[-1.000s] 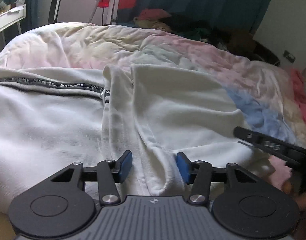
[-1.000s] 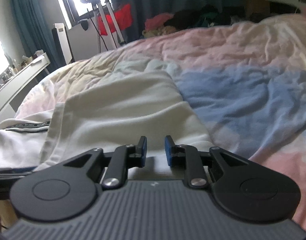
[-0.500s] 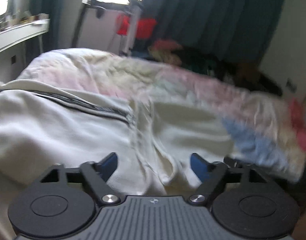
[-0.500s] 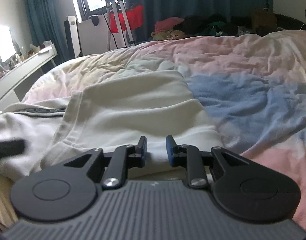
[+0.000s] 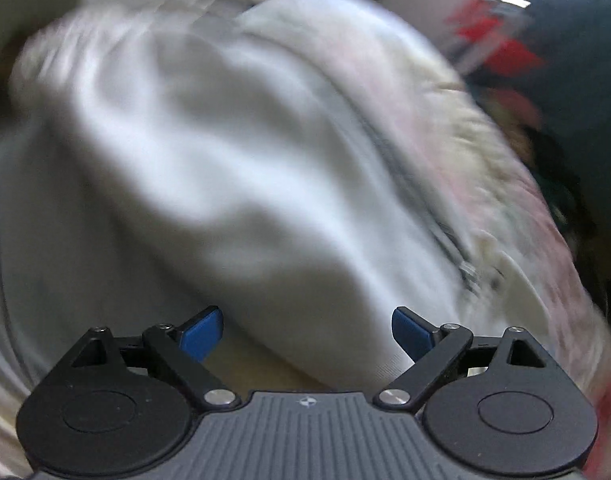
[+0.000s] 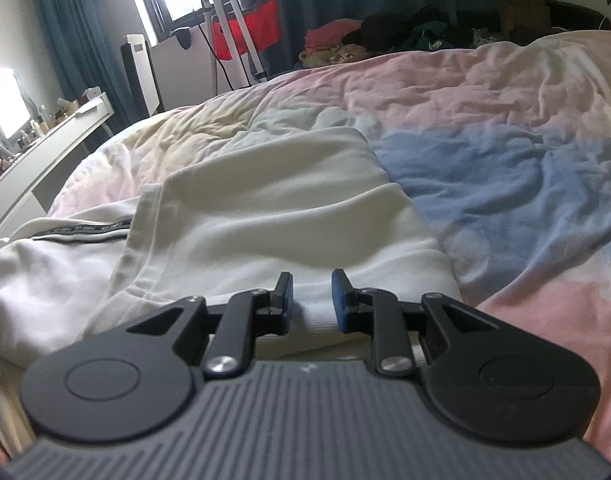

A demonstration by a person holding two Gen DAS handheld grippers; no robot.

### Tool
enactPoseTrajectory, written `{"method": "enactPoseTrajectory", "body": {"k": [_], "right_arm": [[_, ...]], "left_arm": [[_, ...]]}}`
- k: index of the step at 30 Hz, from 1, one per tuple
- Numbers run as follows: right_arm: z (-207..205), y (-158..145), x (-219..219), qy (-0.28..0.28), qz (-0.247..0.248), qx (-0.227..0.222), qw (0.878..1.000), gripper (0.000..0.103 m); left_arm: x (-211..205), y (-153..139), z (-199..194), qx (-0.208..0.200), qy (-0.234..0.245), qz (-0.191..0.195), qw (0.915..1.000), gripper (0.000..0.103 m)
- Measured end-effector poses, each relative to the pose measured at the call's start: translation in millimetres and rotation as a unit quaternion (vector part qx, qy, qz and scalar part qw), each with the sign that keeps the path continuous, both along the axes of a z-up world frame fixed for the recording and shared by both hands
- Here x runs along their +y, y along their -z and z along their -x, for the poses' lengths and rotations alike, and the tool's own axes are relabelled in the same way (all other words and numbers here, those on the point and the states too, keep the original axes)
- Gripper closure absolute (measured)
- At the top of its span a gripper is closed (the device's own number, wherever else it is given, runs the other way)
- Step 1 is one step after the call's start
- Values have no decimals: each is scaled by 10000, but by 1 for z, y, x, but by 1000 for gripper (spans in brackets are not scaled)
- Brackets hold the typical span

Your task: Fold clothes

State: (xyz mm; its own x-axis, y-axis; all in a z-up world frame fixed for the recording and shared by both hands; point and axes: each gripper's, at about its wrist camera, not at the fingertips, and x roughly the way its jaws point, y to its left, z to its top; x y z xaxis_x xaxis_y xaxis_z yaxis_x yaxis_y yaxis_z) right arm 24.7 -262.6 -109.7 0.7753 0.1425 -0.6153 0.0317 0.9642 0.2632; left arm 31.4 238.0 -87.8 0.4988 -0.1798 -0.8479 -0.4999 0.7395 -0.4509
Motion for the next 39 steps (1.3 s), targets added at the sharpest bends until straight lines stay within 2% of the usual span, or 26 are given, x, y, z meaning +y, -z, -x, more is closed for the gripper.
{"method": "enactPoseTrajectory", "body": {"k": [2, 6, 8, 15, 17, 18, 19, 21, 22, 23, 25, 28, 32, 35, 39], "right_arm": [[0, 0, -1, 7, -21, 7, 10000, 78], [-1, 1, 0, 13, -30, 21, 10000, 78], [-2, 2, 1, 6, -5, 1, 10000, 78], [3, -5, 10, -82, 190, -270, 9994, 78], [3, -4, 12, -136, 228, -249, 9993, 78], [3, -3, 13, -168, 262, -212, 9993, 78], [2, -1, 14, -199, 297, -173, 9992, 78], [0, 5, 15, -290, 283, -12, 9992, 78], [-1, 8, 15, -292, 277, 47, 9992, 79], [-2, 9, 14, -298, 293, 66, 9991, 80], [-1, 10, 14, -316, 306, 57, 9990, 81], [2, 9, 13, -268, 228, 46, 9994, 81], [7, 1, 5, -130, 143, -73, 9998, 80], [7, -6, -7, 99, 23, -173, 9998, 78], [7, -13, -27, 511, -118, -302, 9982, 78]], "left_arm": [[20, 14, -6, 29, -403, 344, 9986, 13], [44, 22, -13, -316, -1037, 763, 9912, 13], [56, 19, -16, -531, -1308, 732, 9873, 14], [98, 21, -16, -849, -2065, 529, 9733, 34], [101, 17, -18, -979, -2118, 262, 9721, 41], [101, 14, -20, -1045, -2113, 88, 9718, 54], [97, 10, -23, -1111, -2040, -174, 9725, 75], [84, -3, -28, -1261, -1766, -831, 9726, 85], [73, -12, -29, -1331, -1611, -1200, 9705, 90], [62, -21, -30, -1435, -1454, -1568, 9663, 90], [37, -40, -33, -1671, -1137, -2301, 9519, 91], [2, -72, -28, -2101, -916, -2905, 9290, 91], [-71, -105, -28, -2709, -501, -3691, 8876, 92], [-135, -120, -32, -3217, -44, -4099, 8535, 92], [-229, -125, -35, -3809, 674, -4354, 8129, 92]]}}
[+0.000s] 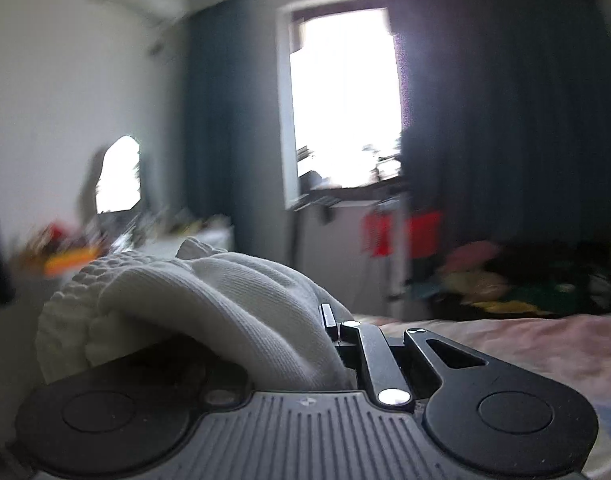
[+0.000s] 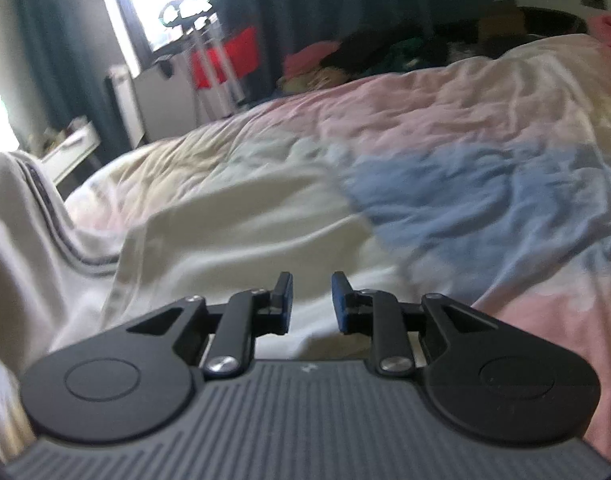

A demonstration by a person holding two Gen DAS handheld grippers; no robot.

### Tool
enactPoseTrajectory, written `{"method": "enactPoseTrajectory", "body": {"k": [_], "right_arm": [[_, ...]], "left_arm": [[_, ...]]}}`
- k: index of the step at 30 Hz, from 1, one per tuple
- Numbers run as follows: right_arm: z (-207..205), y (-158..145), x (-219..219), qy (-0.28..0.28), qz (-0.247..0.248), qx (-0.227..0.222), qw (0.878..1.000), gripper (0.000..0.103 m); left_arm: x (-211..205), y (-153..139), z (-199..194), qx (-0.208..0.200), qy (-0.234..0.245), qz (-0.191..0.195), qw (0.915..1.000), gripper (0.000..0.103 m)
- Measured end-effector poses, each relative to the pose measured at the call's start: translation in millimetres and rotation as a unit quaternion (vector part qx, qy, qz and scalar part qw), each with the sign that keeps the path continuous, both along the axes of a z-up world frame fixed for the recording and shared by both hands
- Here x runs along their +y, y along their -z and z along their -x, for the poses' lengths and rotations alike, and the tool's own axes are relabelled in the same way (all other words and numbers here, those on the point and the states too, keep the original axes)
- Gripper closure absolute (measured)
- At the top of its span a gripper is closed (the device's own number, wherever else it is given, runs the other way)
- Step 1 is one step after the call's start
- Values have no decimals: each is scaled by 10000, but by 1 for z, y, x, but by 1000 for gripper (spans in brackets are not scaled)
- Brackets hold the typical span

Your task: Fold clothes

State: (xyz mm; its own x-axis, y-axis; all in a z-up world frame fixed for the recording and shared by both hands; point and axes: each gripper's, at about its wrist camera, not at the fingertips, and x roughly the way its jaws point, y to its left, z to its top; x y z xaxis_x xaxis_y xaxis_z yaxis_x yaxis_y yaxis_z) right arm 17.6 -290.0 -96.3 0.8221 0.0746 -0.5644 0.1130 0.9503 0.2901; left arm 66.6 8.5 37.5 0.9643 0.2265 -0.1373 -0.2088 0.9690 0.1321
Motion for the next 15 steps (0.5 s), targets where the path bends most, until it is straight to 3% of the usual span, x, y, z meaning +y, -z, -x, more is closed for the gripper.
{"method": "enactPoseTrajectory", "body": {"k": [3, 6, 8, 11, 14, 15], "right_arm": [[0, -5, -21, 394, -150, -97, 9991, 78], [4, -9, -44, 785, -345, -178, 9962, 78], [9, -10, -58, 1026, -471, -199, 9934, 78], [14, -7, -78, 1318, -723, -191, 9884, 78], [17, -2, -88, 1384, -946, -143, 9857, 78], [18, 0, -90, 1397, -1007, -136, 9850, 78]], "left_arm": [[-71, 16, 3, 57, 690, -274, 9972, 92], [-133, 48, 7, 376, 1341, -491, 9890, 93], [-170, 82, 4, 821, 1720, -641, 9796, 93], [-209, 133, -9, 1781, 2193, -773, 9562, 92], [-220, 149, -18, 2138, 2655, -696, 9375, 67], [-216, 146, -22, 2234, 2842, -524, 9309, 52]]}}
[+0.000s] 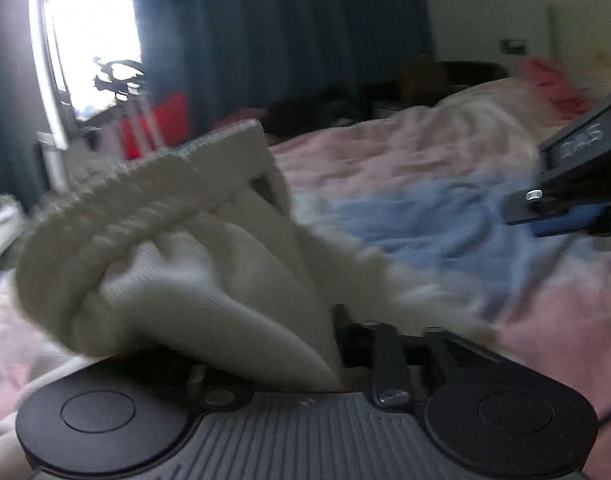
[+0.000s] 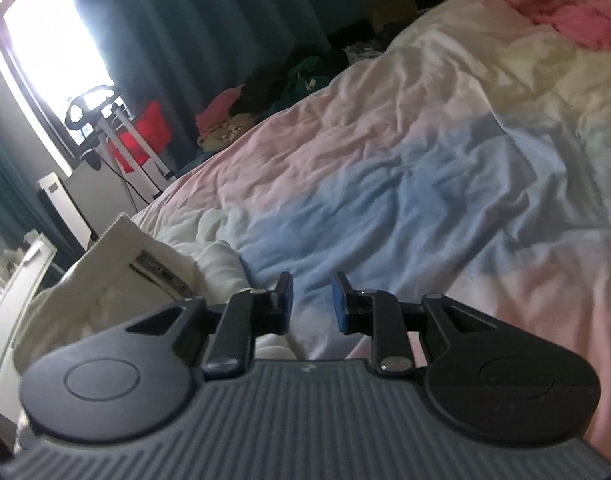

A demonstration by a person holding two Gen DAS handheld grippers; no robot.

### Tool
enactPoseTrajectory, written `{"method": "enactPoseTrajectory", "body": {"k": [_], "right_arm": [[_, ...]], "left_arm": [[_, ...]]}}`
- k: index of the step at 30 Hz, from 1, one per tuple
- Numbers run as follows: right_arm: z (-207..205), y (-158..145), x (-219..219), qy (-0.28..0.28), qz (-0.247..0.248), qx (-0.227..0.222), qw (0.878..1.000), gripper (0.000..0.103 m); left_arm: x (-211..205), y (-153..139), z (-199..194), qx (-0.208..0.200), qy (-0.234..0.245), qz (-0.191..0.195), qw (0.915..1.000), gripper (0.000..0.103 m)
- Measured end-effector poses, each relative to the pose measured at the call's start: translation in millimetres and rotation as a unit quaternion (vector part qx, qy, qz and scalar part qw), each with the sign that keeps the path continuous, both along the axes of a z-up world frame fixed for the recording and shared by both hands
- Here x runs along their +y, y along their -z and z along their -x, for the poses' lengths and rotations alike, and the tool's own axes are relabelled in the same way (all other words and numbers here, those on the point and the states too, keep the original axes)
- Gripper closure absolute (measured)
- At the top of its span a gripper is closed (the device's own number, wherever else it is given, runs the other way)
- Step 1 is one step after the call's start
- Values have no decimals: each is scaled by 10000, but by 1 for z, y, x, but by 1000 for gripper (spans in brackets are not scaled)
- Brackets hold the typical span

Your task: Fold clothes

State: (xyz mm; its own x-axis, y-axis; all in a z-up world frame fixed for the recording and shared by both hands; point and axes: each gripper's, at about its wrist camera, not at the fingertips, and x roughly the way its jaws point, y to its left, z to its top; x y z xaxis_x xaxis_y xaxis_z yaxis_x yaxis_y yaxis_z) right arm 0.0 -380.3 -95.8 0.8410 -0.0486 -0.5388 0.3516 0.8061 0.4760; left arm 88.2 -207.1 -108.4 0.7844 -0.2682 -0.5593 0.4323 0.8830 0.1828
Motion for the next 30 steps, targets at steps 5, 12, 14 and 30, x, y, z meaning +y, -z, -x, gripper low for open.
{"method": "enactPoseTrajectory", "body": {"k": [5, 12, 14, 30], "right_arm": [[-4, -1, 4, -184, -137, -161, 9996, 78], [0, -6, 18, -474, -30, -305, 9984, 78], [4, -10, 23, -580, 39, -459, 9973, 78], [23, -36, 128, -2861, 1657, -1775, 9269, 18]], "left_arm": [[29, -19, 7, 617, 503, 419, 9959, 25], [97, -38, 72, 796, 472, 555, 9942, 18], [119, -50, 91, 752, 389, 575, 9948, 18], [245, -82, 120, -284, -1361, 952, 9857, 14]]}}
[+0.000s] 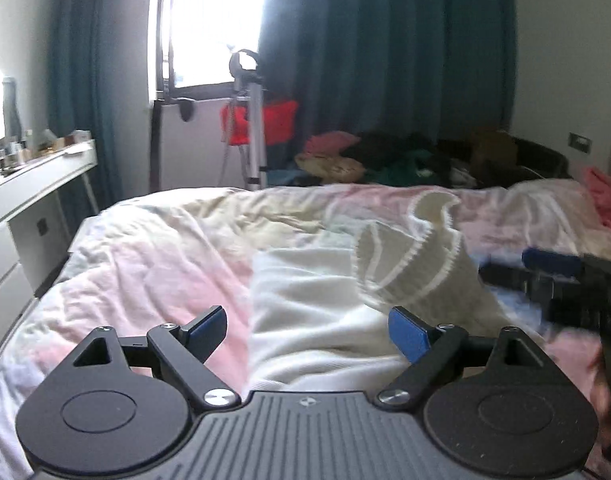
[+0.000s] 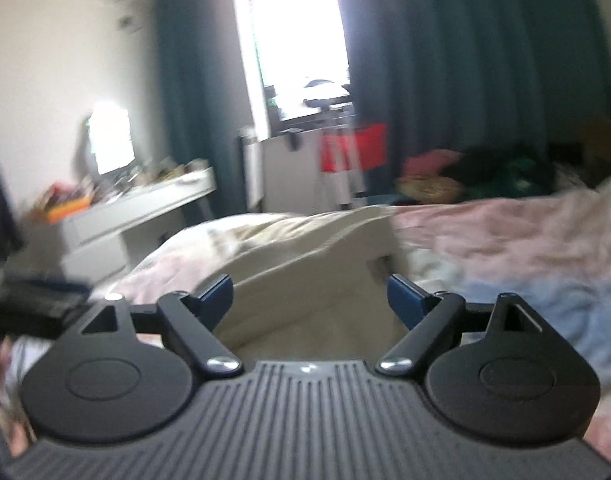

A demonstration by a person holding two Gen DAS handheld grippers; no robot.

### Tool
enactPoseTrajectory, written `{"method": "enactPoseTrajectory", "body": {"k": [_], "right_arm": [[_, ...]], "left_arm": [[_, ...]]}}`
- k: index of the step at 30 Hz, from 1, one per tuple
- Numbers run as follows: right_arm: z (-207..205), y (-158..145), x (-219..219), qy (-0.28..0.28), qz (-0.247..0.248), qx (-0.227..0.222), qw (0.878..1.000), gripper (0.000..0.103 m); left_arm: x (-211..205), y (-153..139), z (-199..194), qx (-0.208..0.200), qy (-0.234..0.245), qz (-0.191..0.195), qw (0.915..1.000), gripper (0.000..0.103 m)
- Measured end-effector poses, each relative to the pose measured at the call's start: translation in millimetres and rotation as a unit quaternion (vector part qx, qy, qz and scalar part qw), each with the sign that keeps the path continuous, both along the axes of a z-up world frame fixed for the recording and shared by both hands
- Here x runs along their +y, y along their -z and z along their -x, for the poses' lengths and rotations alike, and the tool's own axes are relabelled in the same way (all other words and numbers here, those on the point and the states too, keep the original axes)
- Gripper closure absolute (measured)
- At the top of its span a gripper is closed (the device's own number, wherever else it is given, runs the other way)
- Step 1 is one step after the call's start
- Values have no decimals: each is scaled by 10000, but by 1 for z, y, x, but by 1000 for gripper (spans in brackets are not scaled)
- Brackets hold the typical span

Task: Fold clothes
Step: 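Grasp the ribbed cuff with the right gripper and lift it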

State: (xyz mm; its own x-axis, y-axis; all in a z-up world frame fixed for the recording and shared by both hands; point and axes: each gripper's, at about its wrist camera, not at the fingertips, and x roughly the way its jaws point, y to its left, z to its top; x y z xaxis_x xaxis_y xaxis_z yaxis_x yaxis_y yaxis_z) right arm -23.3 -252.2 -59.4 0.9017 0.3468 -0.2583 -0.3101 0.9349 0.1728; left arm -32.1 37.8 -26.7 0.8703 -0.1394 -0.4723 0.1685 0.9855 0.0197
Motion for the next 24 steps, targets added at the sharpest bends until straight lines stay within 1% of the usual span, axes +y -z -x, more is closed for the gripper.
{"method": "enactPoseTrajectory", "body": {"k": [3, 7, 10, 13, 18, 21, 23, 24], "right_arm": [[-9, 9, 23, -192, 342, 198, 9990, 18], [-21, 24, 42, -376, 627, 296, 9969, 18], [-20, 28, 55, -523, 991, 149, 9936, 18], [-13, 30, 64, -712, 1126, 147, 9910, 15], [-4, 33, 72, -706, 1300, 144, 9889, 15], [-4, 37, 79, -531, 1645, 49, 9849, 17], [-4, 39, 79, -371, 1698, -10, 9848, 19], [-4, 38, 77, -332, 1636, -62, 9859, 20]], "left_arm": [[12, 3, -7, 83, -160, 139, 9997, 14], [24, 9, -21, 540, -246, 581, 9965, 14], [30, 11, -22, 656, -313, 767, 9944, 14], [31, 10, -21, 562, -444, 778, 9944, 14], [31, 8, -20, 519, -568, 832, 9936, 14], [28, 10, -19, 550, -610, 769, 9937, 14], [25, 13, -20, 565, -632, 685, 9940, 14], [23, 14, -21, 574, -640, 655, 9941, 14]]}}
